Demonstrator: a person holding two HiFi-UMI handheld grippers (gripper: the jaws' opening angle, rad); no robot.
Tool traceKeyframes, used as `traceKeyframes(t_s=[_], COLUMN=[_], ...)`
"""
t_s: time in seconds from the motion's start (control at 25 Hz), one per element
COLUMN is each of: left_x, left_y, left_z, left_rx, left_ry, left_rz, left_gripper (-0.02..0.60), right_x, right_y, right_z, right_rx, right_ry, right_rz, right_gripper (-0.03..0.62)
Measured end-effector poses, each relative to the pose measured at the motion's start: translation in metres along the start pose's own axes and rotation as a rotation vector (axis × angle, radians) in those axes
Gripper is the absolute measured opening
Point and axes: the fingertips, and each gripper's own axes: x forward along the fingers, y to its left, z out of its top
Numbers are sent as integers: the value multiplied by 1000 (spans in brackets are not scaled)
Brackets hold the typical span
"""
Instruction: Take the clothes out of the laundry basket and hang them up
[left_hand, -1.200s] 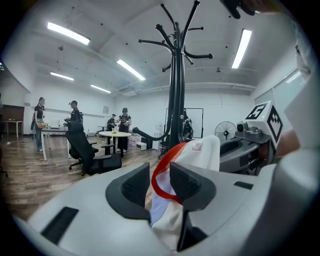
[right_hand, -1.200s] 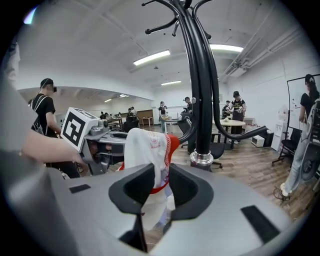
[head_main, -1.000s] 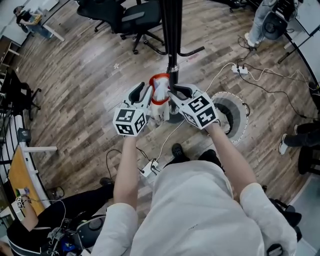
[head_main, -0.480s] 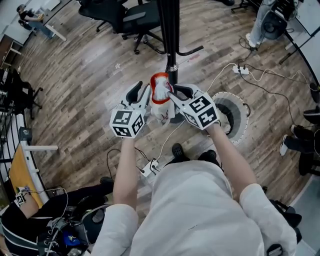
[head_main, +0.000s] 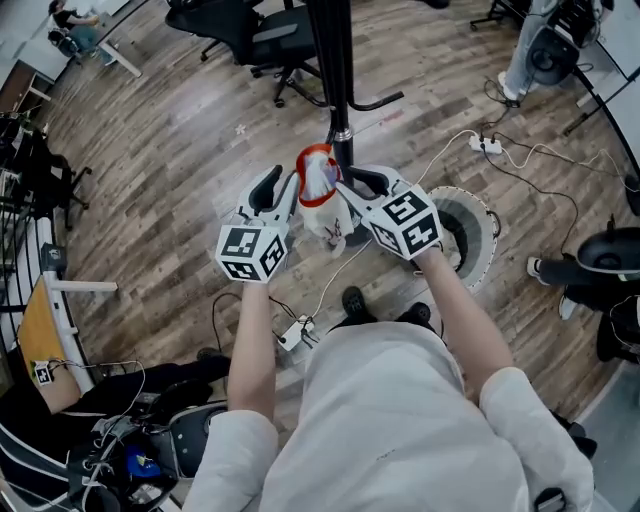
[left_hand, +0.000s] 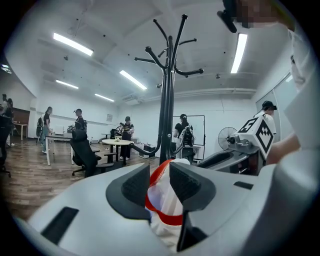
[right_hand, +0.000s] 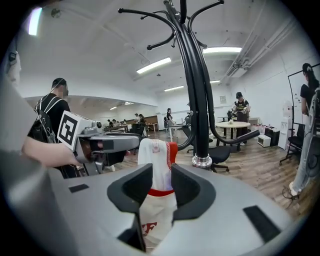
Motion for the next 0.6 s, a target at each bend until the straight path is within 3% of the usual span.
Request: traceKeyframes(t_s=[0.6], left_x=[-1], left_y=[-81], left_z=[17], left_rx=[28], left_ry=[-6], left_rz=[18], left_gripper=[126], right_x=[-70], right_y=[-22], right_z=[-1], right_rx=[1], right_ry=[-41], right_rz=[37], right_gripper=[109])
